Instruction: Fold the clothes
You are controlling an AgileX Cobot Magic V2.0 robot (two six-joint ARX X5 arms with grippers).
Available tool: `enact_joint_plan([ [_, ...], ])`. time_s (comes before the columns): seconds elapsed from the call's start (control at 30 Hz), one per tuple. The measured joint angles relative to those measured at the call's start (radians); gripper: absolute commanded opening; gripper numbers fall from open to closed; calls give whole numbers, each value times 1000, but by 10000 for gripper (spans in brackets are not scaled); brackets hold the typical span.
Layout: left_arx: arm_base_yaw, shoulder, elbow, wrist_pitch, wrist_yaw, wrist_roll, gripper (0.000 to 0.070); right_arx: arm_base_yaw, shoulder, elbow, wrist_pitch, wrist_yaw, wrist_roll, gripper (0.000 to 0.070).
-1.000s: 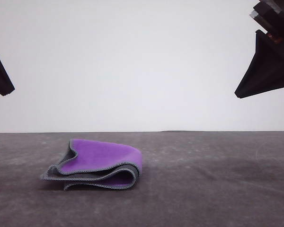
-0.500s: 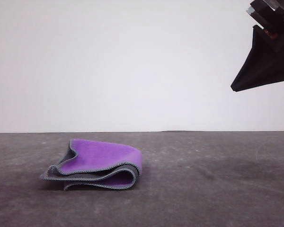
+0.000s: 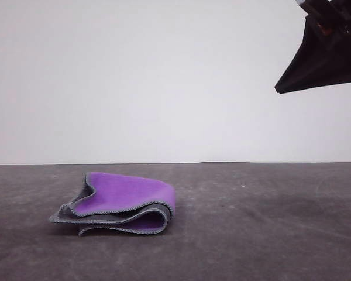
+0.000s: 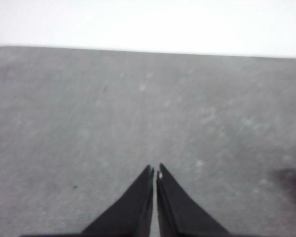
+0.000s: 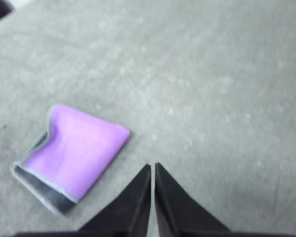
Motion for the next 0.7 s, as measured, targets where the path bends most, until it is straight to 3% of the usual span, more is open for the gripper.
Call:
enact_joint_plan([
  [0.13,-23,-2,0,15,-40,10,0,0,0,0,35,0,0,10],
  [0.7,-36,-1,0,16,-40,15,0,0,0,0,113,0,0,10],
])
